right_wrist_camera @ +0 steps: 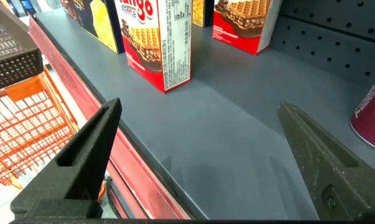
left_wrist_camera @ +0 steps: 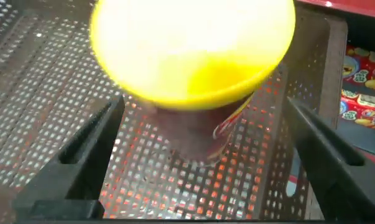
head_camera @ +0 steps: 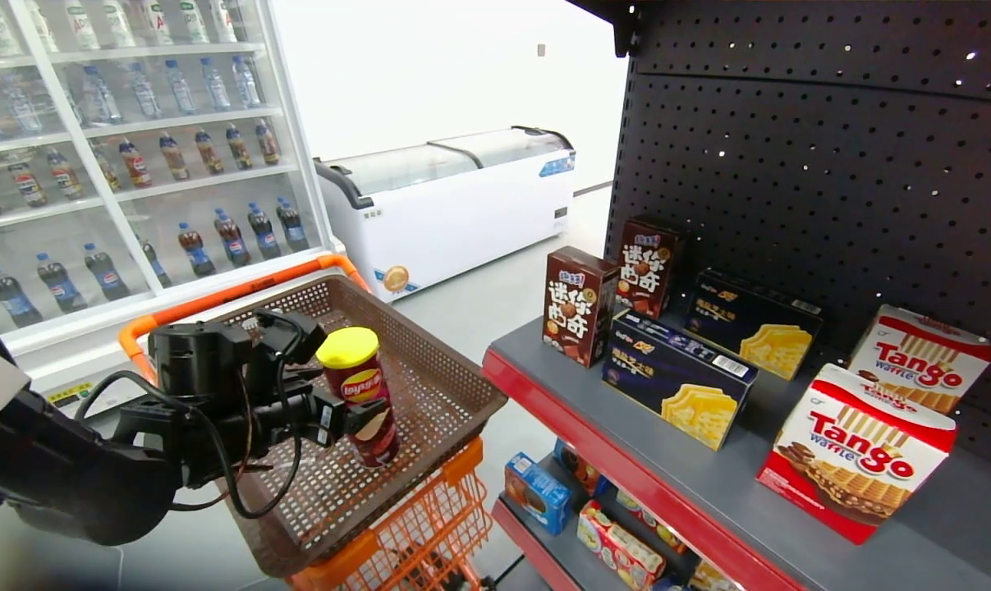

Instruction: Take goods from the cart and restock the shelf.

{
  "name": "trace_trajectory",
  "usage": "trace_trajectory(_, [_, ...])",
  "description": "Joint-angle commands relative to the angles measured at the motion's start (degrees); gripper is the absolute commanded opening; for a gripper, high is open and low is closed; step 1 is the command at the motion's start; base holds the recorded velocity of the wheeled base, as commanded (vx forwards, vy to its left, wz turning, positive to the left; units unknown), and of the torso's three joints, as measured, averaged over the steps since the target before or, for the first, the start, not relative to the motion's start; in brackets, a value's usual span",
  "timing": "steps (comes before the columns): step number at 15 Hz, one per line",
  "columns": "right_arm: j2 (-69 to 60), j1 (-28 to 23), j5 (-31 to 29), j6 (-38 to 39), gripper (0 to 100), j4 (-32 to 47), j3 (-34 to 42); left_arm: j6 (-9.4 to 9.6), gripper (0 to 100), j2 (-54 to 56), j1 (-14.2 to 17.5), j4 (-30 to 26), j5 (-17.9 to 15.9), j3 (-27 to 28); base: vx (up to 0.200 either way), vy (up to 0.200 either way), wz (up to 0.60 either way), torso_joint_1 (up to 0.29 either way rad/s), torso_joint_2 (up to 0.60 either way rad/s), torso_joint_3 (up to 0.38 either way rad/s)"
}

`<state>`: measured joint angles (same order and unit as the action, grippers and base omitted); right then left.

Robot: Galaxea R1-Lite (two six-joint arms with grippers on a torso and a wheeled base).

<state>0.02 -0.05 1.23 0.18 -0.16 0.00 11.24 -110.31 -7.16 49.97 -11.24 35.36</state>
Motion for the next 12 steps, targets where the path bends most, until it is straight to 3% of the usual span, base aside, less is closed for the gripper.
trace_trajectory(1, [-0.02, 0.05, 0.09, -0.01, 100, -0.02, 0.00, -0.08, 100, -3.51, -0.93, 0.22, -0.01, 1.46, 0.000, 0.000, 0.00, 0.000, 0.00, 0.000])
trace_trajectory(4, [-0.02, 0.05, 0.09, -0.01, 100, -0.02, 0.00, -0.60, 100, -6.32, -1.11, -0.40, 1.40, 5.06, 0.000, 0.000, 0.00, 0.000, 0.00, 0.000])
trace_trajectory(6, [-0.02, 0.05, 0.00, -0.01, 100, -0.02, 0.00, -2.45, 100, -7.11, -2.16, -0.49, 2.19, 5.94, 0.000, 0.000, 0.00, 0.000, 0.00, 0.000])
trace_trajectory(12, [-0.02, -0.04, 0.09, -0.01, 100, -0.02, 0.00, -3.07, 100, -8.69, -4.18, -0.14, 2.36, 5.94, 0.000, 0.000, 0.00, 0.000, 0.00, 0.000])
